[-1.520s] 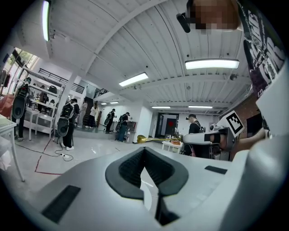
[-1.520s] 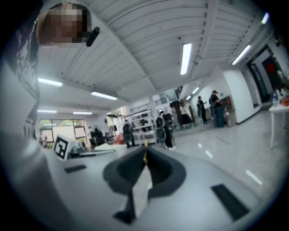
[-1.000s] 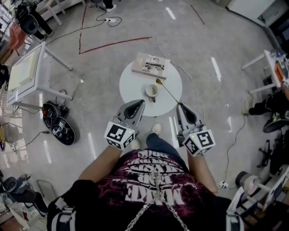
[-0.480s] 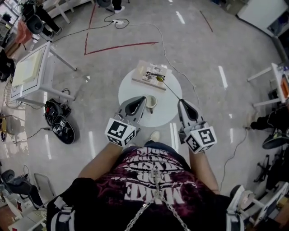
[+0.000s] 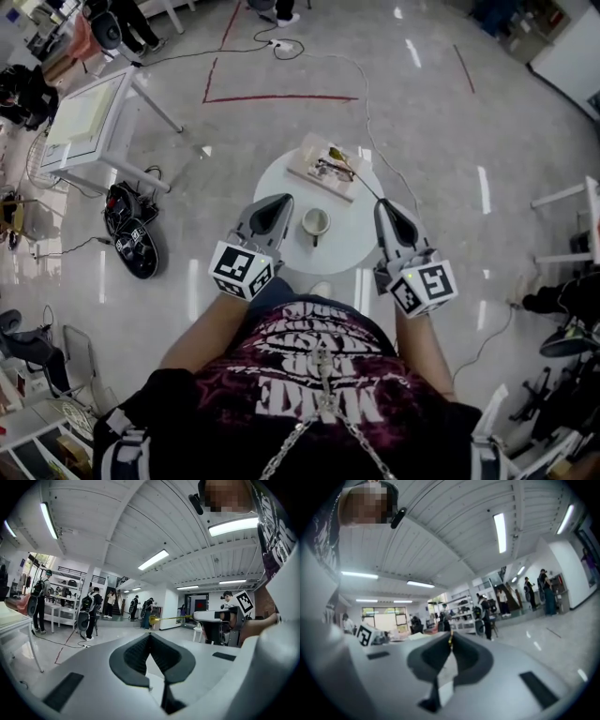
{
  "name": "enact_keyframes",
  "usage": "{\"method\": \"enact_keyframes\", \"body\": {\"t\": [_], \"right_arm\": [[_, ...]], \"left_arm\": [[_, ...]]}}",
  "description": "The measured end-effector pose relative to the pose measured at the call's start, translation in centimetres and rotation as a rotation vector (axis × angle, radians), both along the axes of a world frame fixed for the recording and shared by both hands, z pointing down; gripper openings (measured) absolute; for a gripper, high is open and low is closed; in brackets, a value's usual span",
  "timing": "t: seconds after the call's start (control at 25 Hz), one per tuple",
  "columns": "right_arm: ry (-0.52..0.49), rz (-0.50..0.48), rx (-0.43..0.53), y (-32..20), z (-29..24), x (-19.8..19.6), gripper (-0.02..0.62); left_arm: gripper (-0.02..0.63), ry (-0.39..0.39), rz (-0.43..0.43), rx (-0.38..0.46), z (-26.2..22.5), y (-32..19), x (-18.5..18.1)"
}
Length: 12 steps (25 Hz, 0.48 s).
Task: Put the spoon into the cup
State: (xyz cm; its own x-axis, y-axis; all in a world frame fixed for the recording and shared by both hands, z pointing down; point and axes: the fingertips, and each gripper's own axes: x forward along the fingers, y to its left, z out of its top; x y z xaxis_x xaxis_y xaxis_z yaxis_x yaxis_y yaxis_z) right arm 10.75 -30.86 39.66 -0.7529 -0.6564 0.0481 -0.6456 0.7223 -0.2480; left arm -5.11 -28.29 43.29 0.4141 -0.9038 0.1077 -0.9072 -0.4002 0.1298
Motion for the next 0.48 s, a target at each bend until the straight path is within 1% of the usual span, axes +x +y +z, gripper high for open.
{"method": "enact_keyframes", "body": {"t": [0.24, 0.48], "right_arm": [[-0.025, -0.019, 0.002, -0.4, 0.2, 0.3, 0.035], [-0.05, -0.02, -0.04, 0.3, 1.5, 0.5, 0.035]], "left_arm": [[0.029, -0.012, 0.0, 0.002, -0.8, -0.4, 0.5], [0.029, -0.045, 0.019, -0.042, -0.4, -0.4, 1.0]]}}
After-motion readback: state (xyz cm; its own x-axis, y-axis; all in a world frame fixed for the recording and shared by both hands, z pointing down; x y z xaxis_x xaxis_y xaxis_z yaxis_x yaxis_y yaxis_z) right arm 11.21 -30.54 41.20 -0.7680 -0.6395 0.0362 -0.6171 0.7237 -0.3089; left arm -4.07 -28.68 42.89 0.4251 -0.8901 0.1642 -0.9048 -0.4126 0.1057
